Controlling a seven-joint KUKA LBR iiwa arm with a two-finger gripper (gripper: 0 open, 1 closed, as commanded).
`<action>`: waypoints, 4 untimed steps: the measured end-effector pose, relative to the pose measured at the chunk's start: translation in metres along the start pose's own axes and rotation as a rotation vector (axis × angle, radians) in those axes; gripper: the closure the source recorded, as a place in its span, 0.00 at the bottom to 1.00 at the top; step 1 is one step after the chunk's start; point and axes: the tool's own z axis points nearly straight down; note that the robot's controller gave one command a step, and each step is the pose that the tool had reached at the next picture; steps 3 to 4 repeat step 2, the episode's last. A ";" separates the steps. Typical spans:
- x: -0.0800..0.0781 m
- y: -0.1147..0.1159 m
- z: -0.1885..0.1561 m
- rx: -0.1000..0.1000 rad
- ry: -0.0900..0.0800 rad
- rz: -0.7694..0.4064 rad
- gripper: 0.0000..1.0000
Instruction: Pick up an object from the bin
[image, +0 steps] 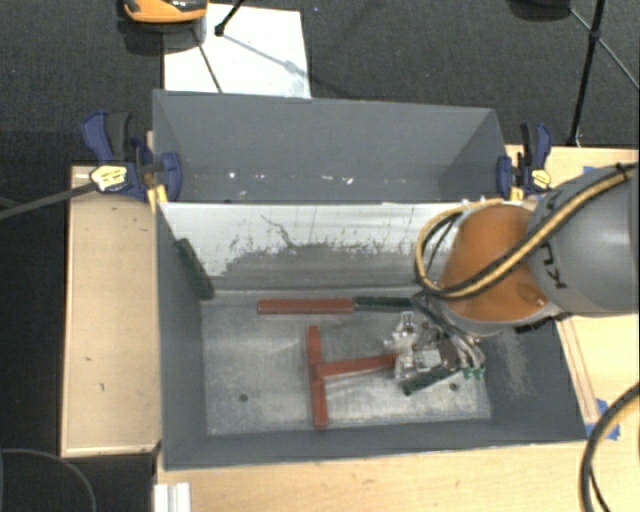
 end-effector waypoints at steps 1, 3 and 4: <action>0.000 0.000 0.000 0.000 0.000 -0.001 1.00; -0.015 -0.003 -0.162 -0.001 0.012 -0.101 1.00; -0.015 -0.003 -0.162 -0.001 0.012 -0.101 1.00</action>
Offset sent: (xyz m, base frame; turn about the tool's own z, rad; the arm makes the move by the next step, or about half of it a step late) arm 0.0107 -0.0023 0.1596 -0.1031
